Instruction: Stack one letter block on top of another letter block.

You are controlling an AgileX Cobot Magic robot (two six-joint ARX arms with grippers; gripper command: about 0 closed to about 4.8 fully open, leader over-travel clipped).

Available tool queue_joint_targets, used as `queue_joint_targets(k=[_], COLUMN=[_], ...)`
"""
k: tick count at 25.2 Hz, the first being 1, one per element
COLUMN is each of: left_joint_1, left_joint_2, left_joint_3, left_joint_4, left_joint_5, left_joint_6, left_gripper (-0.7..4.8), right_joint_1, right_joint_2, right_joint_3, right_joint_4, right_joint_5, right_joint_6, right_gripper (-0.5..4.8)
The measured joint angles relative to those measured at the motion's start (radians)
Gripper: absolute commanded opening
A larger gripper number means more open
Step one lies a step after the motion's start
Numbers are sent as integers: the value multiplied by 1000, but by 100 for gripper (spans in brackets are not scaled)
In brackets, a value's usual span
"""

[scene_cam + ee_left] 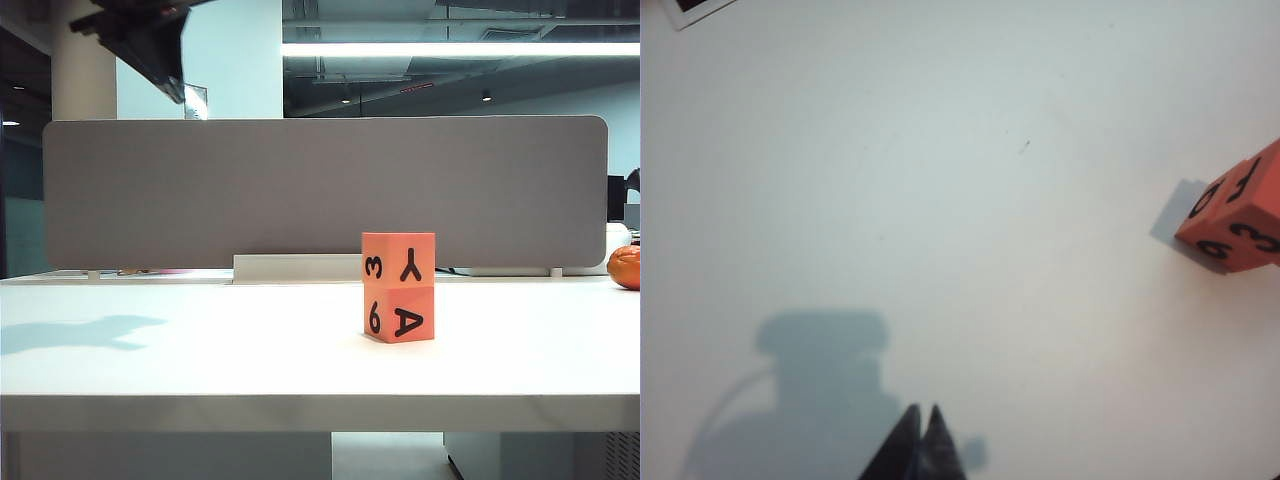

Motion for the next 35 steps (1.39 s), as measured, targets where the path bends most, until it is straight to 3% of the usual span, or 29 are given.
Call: queue_joint_targets(k=[6,12,23,31,35], left_joint_1=[2,2,2,2,2], left_joint_2=[-154,-460,-779,-987,-1115], left_joint_3=[-190,-576,-882,-1039,-1149], left_joint_4=[113,386,515,529,611], left_joint_5=[1,2,0,-41,-43], left_joint_6=[0,-45,-76,-96,-186], left_gripper=[-6,-6,-6,-6,-6], right_joint_1=[0,0,0,0,0], right_joint_2=[0,0,0,0,0], right_joint_3=[0,0,0,0,0], right_joint_4=[0,-10,-44,-44,-44], right_joint_5=[99,103,103,103,103], right_joint_6=[-42,-83,-83,-83,-83], right_gripper=[-1,-1,0,0,0])
